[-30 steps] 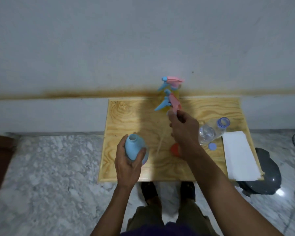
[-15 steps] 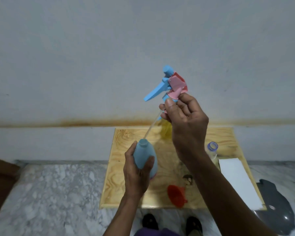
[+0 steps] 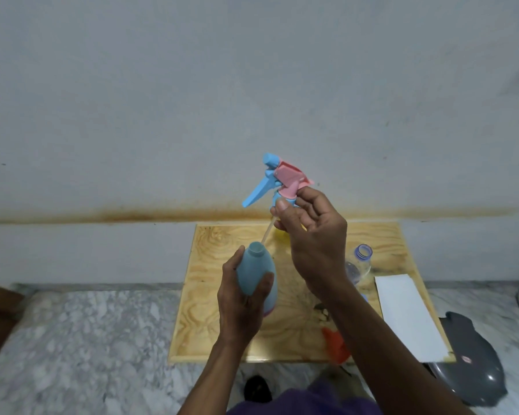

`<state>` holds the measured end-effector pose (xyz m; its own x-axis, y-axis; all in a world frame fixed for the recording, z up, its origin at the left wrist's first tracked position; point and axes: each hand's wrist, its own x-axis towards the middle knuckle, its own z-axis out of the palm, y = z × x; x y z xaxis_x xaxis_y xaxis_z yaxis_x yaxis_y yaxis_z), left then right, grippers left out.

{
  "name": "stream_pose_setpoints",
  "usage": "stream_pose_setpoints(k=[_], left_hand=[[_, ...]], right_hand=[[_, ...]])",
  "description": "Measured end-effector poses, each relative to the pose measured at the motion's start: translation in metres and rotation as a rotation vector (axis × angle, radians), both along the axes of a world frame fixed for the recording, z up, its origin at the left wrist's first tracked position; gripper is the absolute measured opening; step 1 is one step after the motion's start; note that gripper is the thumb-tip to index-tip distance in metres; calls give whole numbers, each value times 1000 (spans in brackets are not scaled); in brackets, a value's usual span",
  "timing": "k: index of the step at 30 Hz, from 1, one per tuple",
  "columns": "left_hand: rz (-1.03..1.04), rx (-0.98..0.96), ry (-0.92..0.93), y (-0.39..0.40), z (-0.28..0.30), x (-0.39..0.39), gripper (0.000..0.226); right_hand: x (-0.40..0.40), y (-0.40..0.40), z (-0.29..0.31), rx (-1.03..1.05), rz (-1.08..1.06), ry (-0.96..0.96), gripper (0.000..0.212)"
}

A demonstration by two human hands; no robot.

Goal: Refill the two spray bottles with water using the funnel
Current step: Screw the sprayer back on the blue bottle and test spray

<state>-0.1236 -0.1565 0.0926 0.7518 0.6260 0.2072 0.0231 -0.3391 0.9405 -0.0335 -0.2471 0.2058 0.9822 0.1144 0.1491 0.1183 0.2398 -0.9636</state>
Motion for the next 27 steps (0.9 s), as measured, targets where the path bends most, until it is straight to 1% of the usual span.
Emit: stream_pose_setpoints(k=[4, 8, 10, 13, 15, 19, 22, 25, 27], left_hand=[[-14, 8, -25, -3, 1, 6, 63], [-1, -8, -25, -6, 5, 17, 64], [1, -24, -24, -5, 7, 21, 65], [-14, -42, -32, -3, 10, 28, 67], [-27, -58, -30, -2, 12, 32, 70], [-16, -79, -36, -1, 15, 37, 70], [-25, -81, -42, 0, 20, 38, 63], [-34, -78, -37, 0, 24, 41, 59], [-33, -90, -38, 2, 24, 43, 61]], right_hand=[[7, -2, -3, -54, 22, 5, 22], [17, -3, -4, -143, 105, -42, 23], [21, -3, -12, -220, 148, -68, 24], [24, -2, -29, -344, 172, -69, 33], [23, -2, -37, -340, 190, -43, 36], [24, -1, -43, -293, 208, 18, 32], [25, -2, -45, -272, 226, 29, 31], [26, -1, -47, -250, 246, 37, 26], [27, 0, -46, -220, 256, 38, 19]])
